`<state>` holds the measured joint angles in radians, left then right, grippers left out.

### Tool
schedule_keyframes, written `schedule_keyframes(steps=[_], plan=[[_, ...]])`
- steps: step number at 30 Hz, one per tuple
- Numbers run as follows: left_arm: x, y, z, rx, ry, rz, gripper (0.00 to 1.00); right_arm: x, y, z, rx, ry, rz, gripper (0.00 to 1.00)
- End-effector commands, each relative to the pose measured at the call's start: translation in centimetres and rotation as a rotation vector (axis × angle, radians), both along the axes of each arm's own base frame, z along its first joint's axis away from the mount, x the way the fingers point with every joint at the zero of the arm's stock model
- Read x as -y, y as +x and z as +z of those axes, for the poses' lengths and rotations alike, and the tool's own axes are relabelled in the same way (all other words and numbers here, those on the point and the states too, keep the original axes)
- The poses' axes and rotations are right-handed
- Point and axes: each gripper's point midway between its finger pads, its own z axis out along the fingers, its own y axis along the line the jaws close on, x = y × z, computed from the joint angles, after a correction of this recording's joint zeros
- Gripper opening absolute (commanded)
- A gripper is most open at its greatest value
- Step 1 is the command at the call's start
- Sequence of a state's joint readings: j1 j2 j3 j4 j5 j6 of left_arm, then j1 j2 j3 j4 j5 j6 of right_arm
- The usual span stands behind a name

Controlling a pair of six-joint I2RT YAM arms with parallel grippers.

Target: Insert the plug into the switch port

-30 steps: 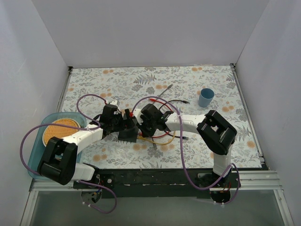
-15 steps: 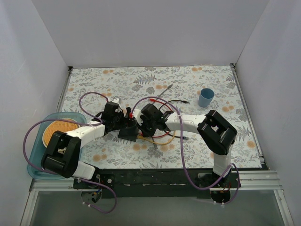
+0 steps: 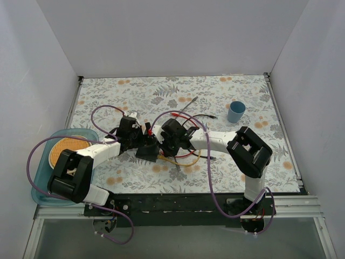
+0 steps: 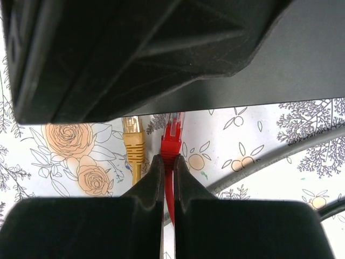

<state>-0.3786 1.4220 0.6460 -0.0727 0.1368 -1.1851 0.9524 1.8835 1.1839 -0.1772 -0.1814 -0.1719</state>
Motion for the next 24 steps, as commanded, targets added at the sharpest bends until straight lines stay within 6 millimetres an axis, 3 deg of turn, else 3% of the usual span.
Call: schedule_keyframes(steps=[1, 10, 24], plan=[[4.8, 0.0, 4.3, 0.075, -0.199, -0.165, 0.98, -4.3, 1.3, 6.2, 0.135, 0.181, 0.057, 0.01], [5.5, -0.6, 4.2, 0.074, -0.23, -0.221, 0.98, -4.8, 1.4, 7.6, 0.165, 0.207, 0.082, 0.01], [6.8, -2.0, 4.2, 0.069, -0.29, -0.334, 0.98, -5.4, 2.7, 7.2, 0.229, 0.236, 0.069, 0.01]])
